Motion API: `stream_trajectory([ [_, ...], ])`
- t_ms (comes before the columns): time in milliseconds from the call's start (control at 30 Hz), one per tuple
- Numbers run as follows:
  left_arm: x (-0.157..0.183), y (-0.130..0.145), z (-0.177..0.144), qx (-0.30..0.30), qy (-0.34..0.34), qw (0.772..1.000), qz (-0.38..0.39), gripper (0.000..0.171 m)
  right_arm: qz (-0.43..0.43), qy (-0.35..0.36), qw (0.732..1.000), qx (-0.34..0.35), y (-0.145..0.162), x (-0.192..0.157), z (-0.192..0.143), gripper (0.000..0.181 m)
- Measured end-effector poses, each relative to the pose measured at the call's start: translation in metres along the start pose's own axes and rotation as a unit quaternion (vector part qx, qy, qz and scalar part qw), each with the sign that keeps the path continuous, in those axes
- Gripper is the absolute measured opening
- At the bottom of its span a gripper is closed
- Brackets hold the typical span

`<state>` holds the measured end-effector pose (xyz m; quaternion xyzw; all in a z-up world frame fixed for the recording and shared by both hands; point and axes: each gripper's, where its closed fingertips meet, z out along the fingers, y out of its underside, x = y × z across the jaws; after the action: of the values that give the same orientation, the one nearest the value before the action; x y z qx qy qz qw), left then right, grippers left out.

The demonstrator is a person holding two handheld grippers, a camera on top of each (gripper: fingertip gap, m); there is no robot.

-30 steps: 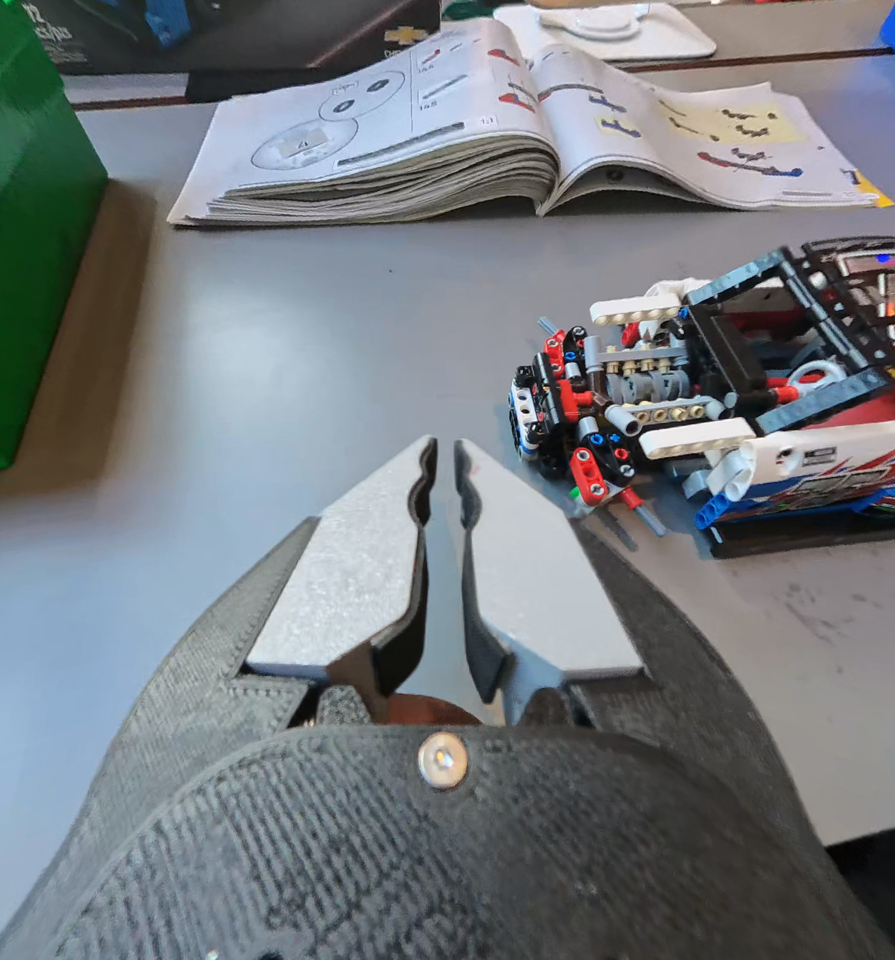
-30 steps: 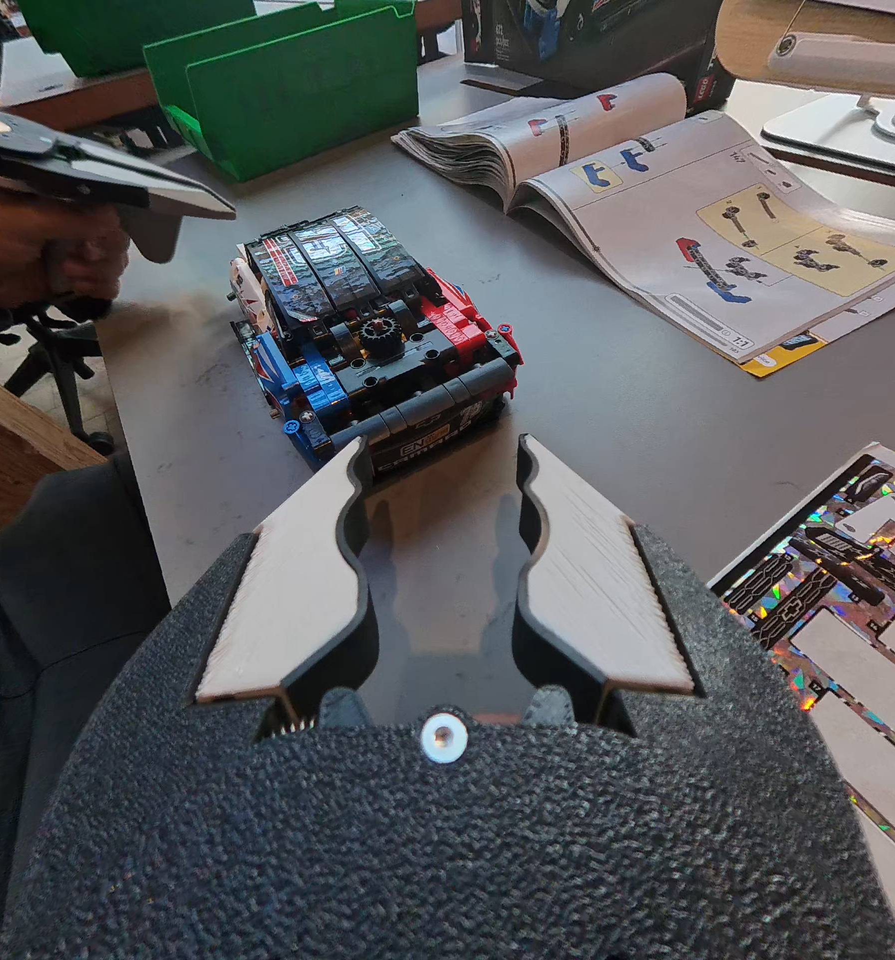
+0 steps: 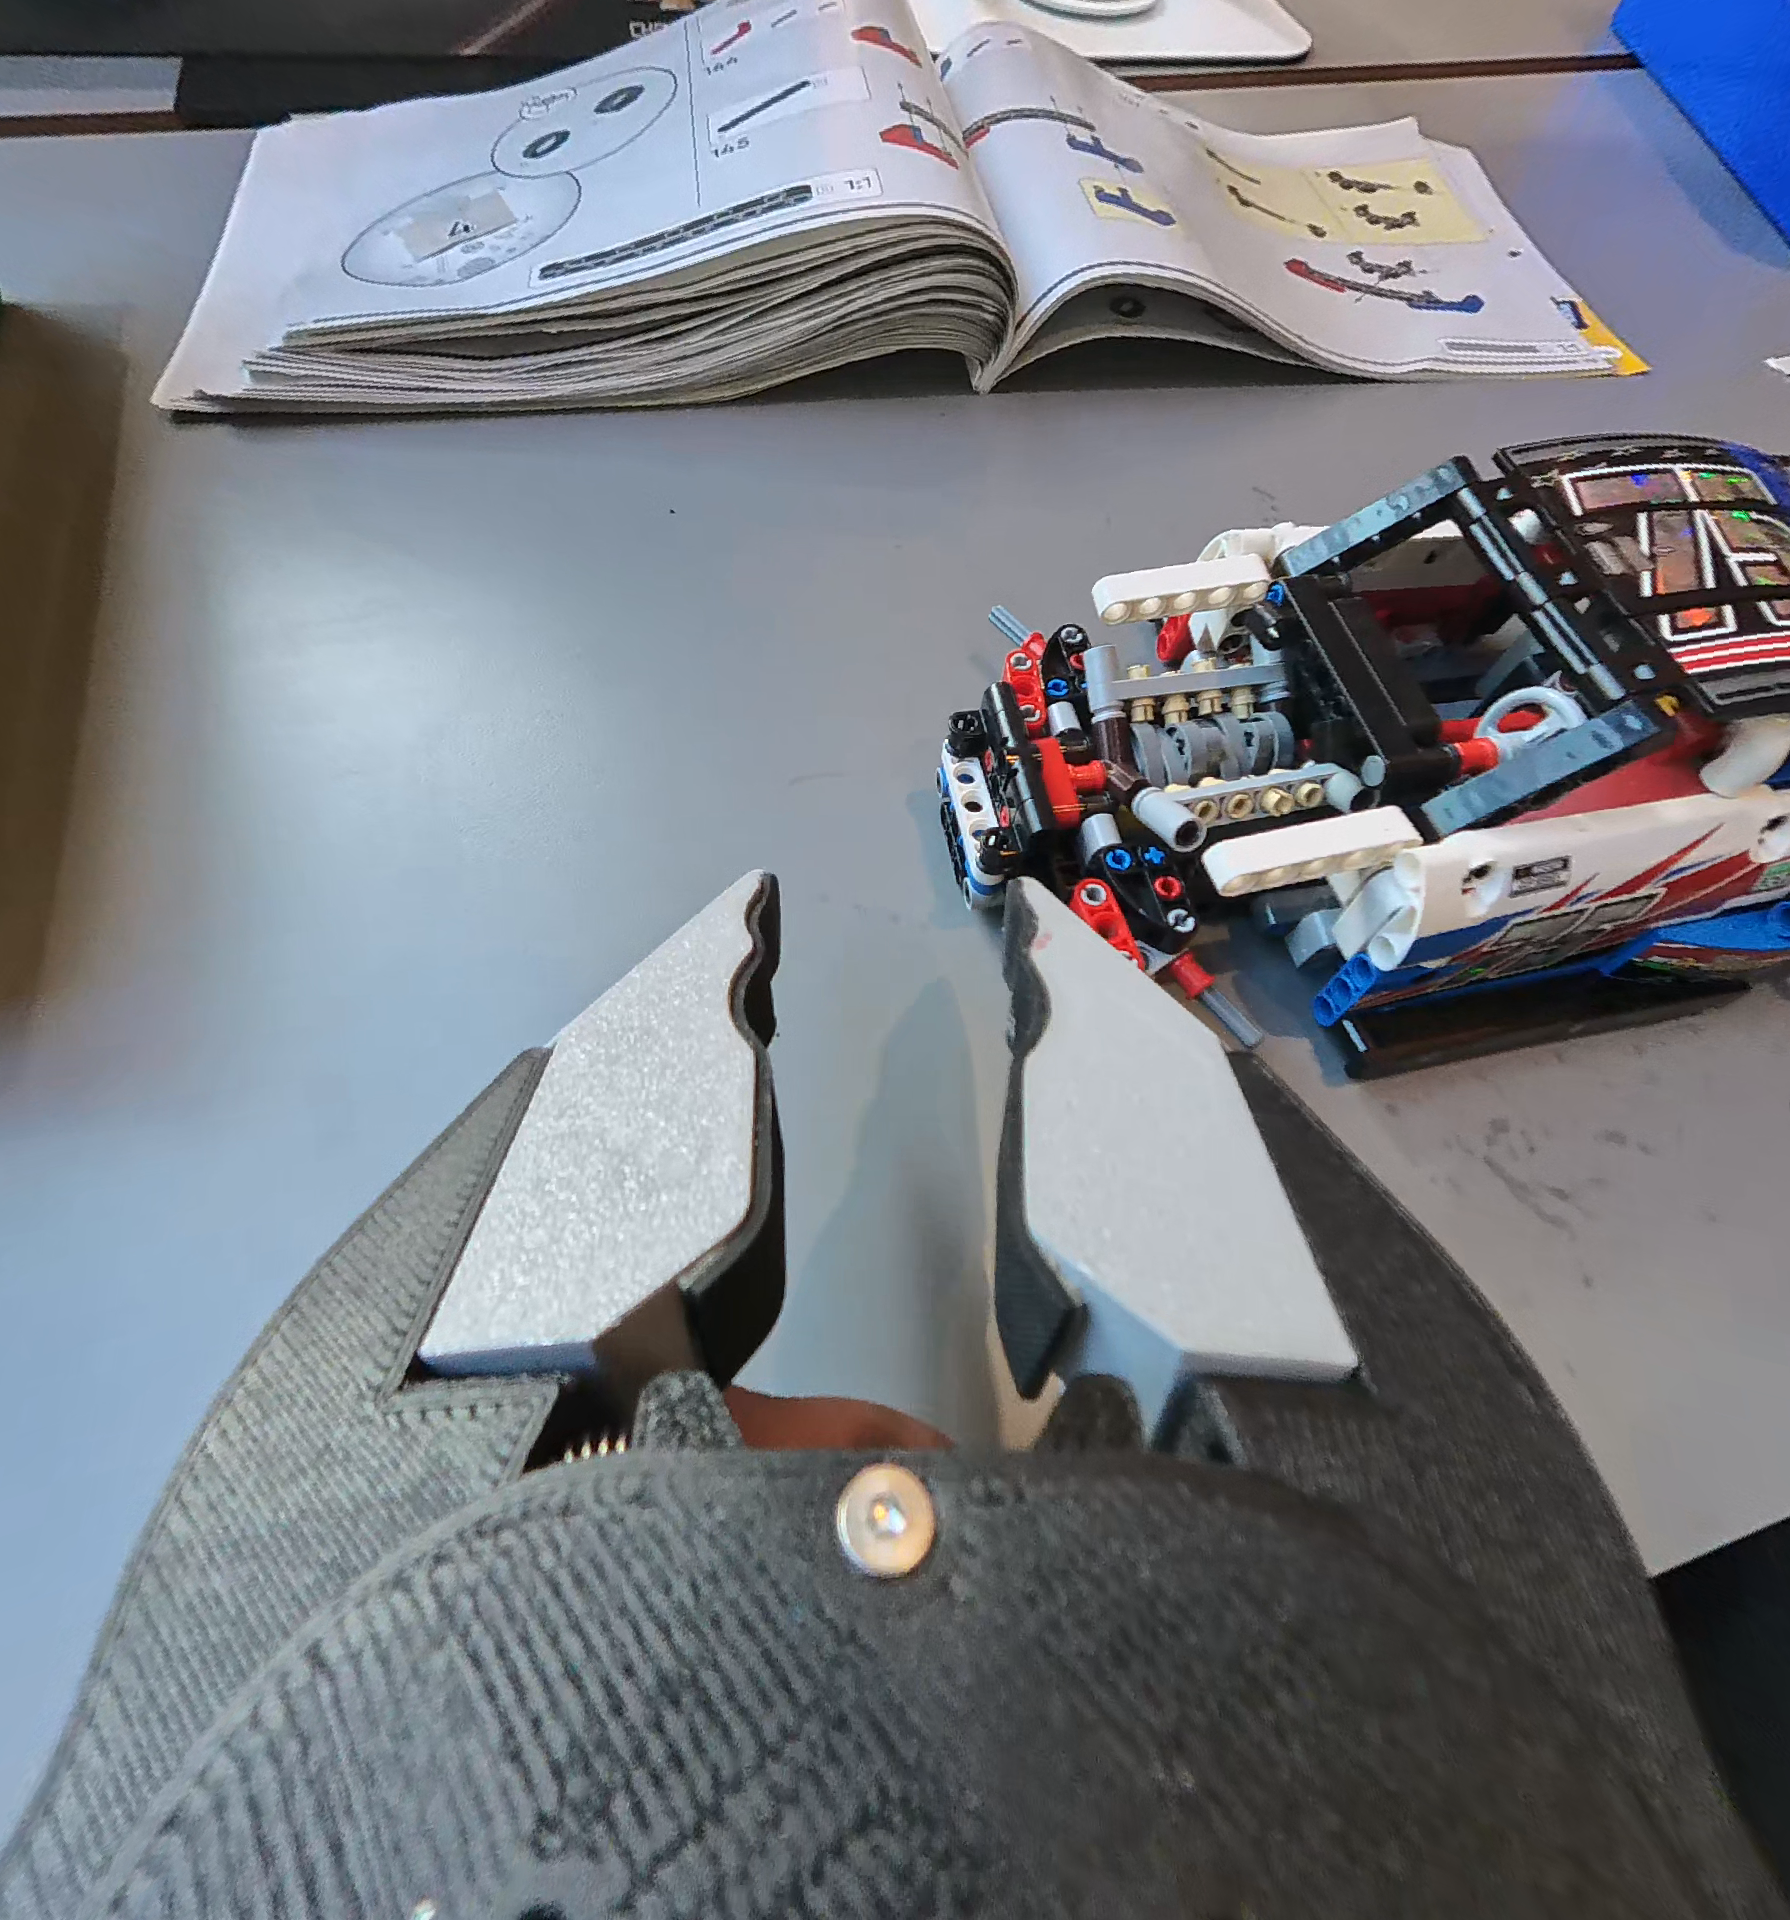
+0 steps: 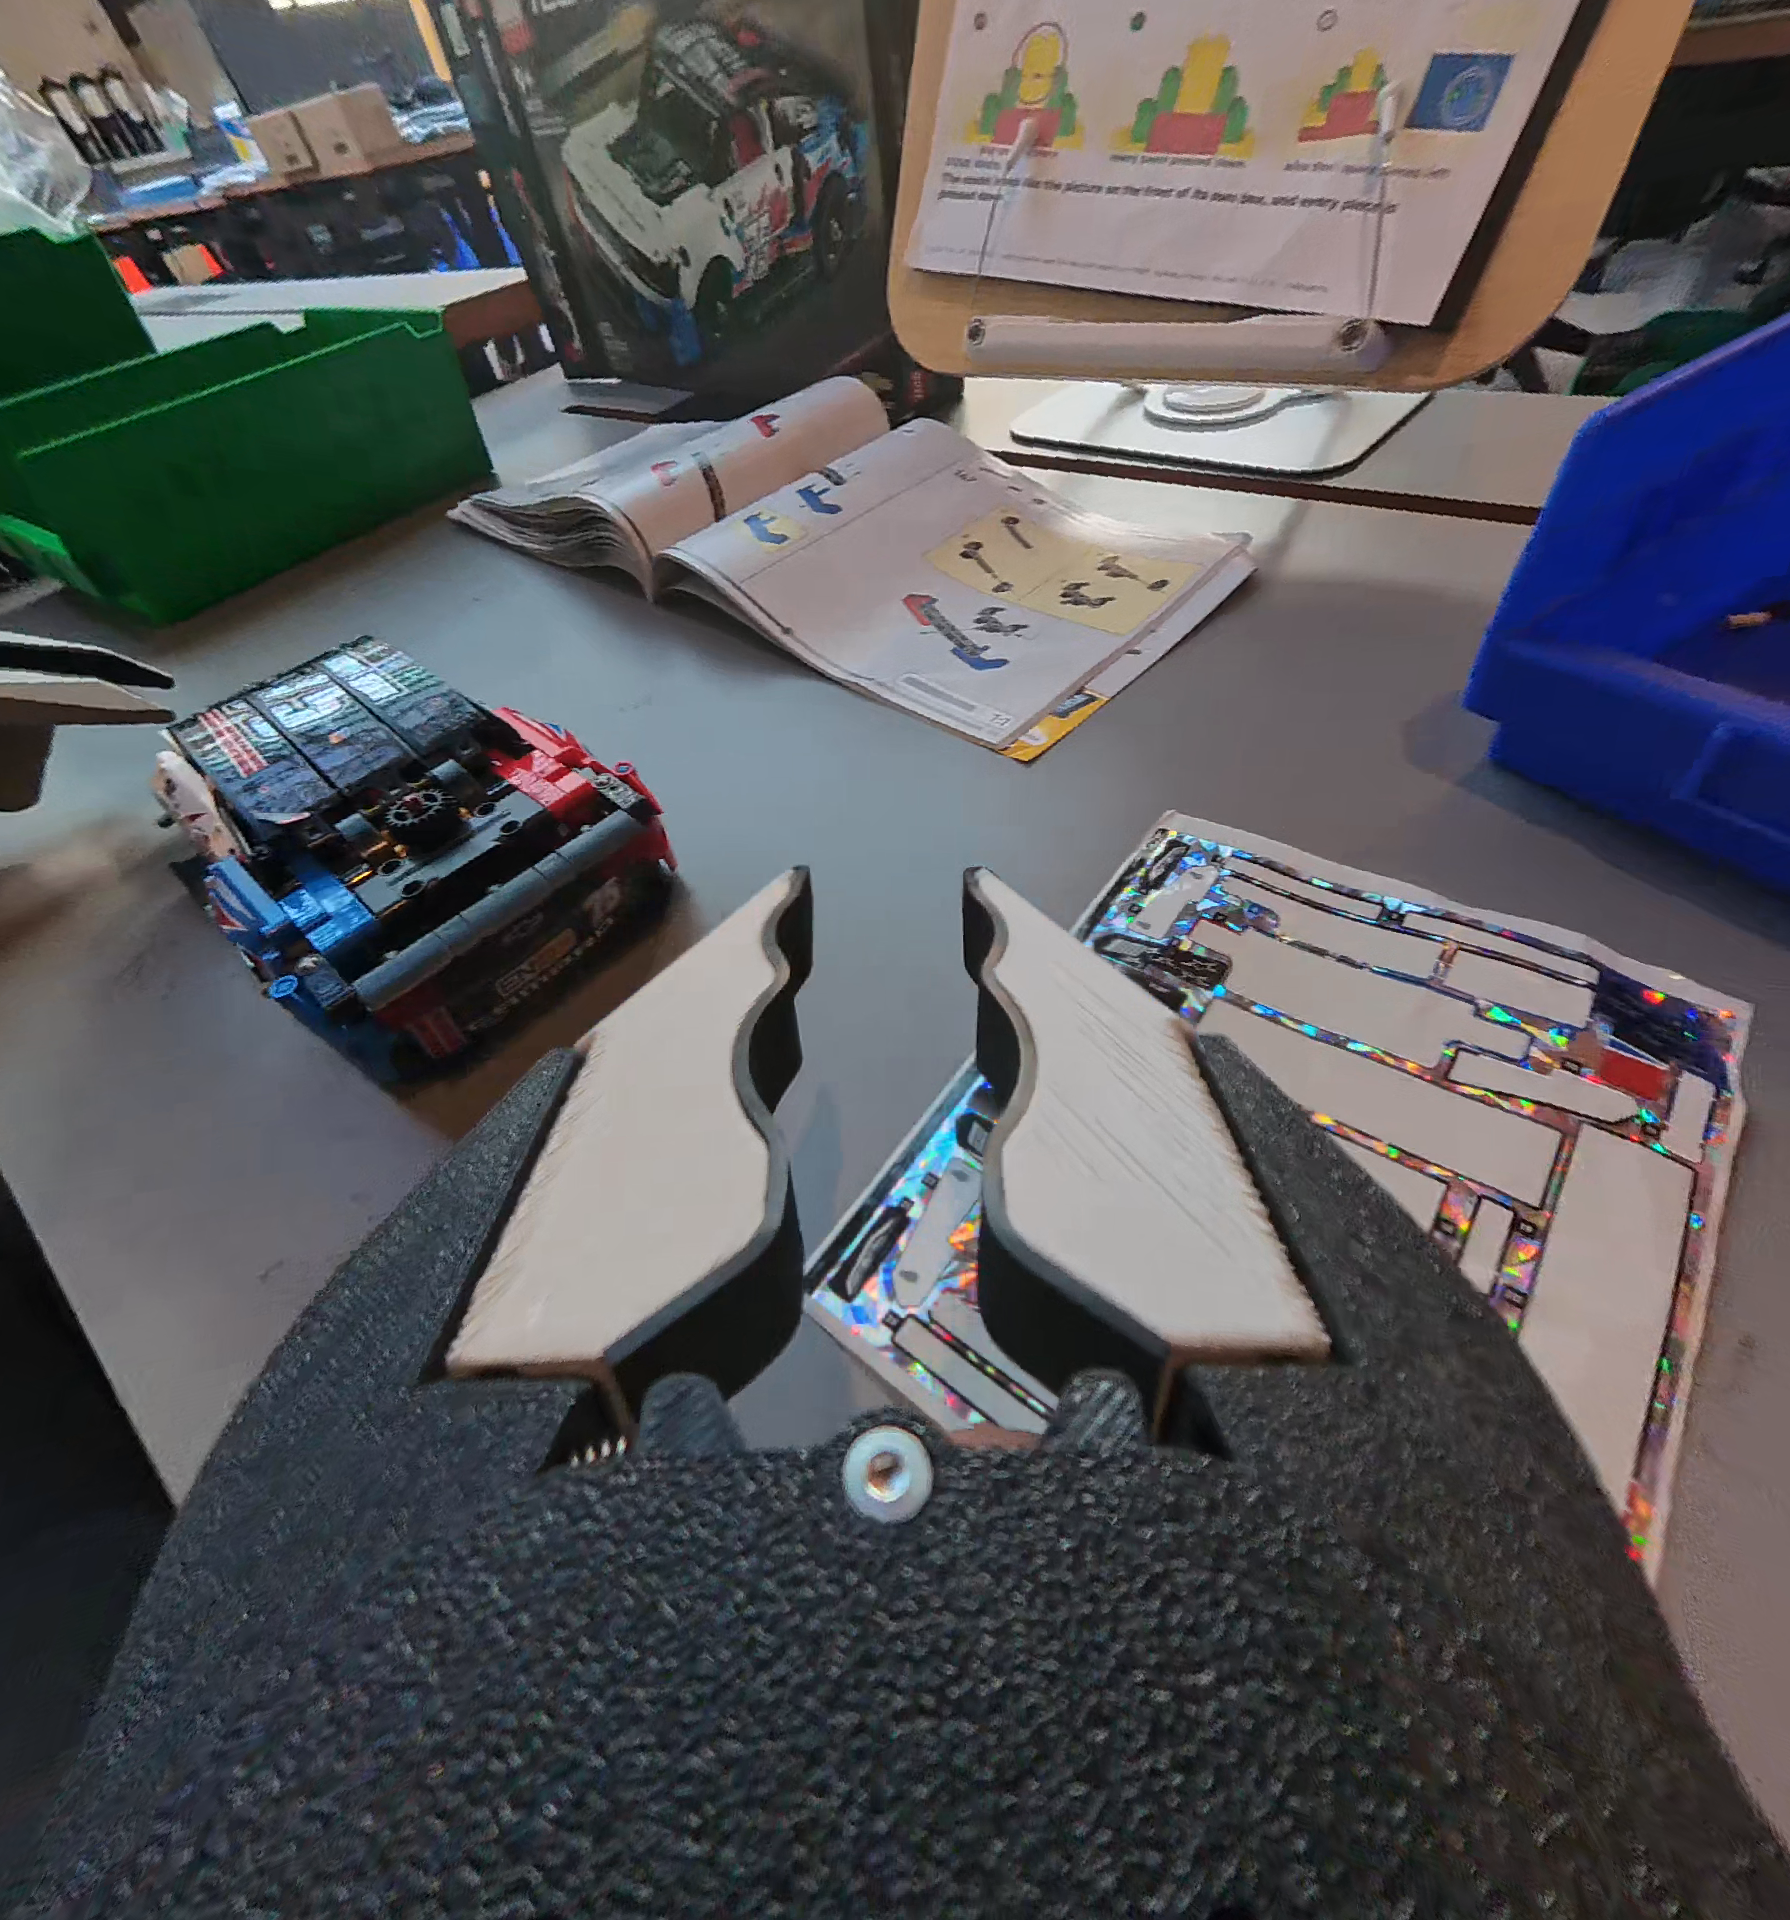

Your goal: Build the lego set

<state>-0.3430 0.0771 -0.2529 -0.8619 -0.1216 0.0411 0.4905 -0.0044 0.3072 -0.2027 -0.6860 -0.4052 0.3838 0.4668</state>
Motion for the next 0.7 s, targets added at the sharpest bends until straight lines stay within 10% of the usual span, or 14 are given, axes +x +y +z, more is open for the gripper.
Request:
stream_trajectory([
  [400,0.003,0.002,0.002,-0.01,0.005,1.0,0.003,0.042,-0.033,0.02,0.999,-0.017,0.018,0.007,0.006,0.021],
  [700,0.004,-0.002,0.009,-0.008,0.009,1.0,-0.016,0.041,-0.039,0.048,0.989,0.133,-0.016,0.007,-0.025,0.006],
])
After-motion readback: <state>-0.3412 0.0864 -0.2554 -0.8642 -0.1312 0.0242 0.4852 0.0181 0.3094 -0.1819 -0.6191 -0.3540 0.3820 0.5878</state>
